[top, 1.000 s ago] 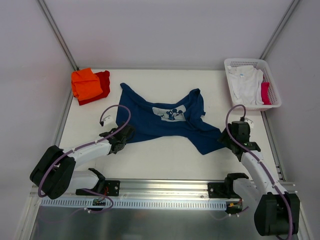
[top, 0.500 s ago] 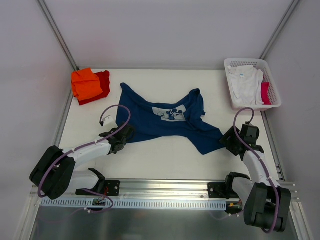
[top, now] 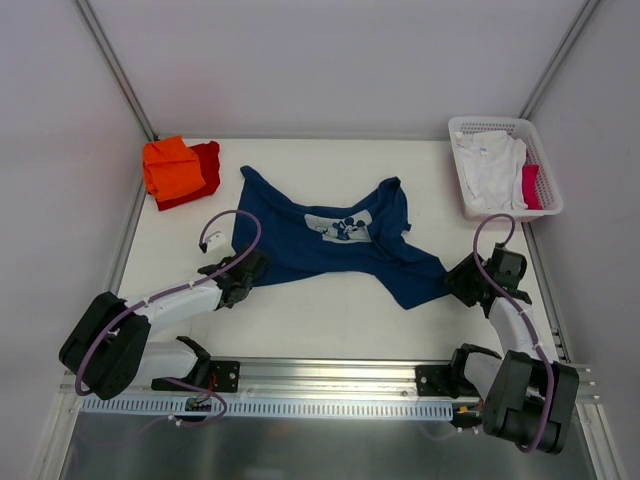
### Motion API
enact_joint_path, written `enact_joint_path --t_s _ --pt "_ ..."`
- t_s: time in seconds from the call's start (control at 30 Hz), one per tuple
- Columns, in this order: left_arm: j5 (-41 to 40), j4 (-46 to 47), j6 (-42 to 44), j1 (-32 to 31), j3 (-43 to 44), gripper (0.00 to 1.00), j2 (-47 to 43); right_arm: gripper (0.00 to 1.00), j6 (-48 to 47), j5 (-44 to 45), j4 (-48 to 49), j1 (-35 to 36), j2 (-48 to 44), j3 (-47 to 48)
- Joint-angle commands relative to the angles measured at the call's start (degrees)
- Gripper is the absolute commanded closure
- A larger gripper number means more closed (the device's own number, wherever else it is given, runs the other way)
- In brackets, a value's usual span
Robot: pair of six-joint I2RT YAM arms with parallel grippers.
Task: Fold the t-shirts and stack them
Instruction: Flatten out the tshirt
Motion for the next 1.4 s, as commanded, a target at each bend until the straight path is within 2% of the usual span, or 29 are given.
enact_joint_path --t_s 0.0,0.1,0.67,1.2,1.37 --pt "0.6 -2.4 0.9 0.1 -1.4 1.0 -0.3 0.52 -0.1 -2.4 1.9 -0.7 -0.3 0.0" --pt "0.6 -2.4 0.8 0.0 -1.3 1.0 -0.5 0.55 0.0 -3.0 1.9 -1.0 -0.5 0.2" --pt "0.7 -2.4 0.6 0.1 -1.9 1.0 -1.3 0.56 1.3 -3.1 0.8 -1.6 -5.7 -1.9" --pt "0.8 -2.4 0.5 0.1 -2.1 1.0 -1.9 0.55 2.9 -6.6 0.8 -8.7 -6.1 -1.9" --pt "0.8 -2.3 0.5 0.1 -2.1 1.0 -2.0 0.59 2.8 -7.4 0.9 -9.5 -5.9 -2.7"
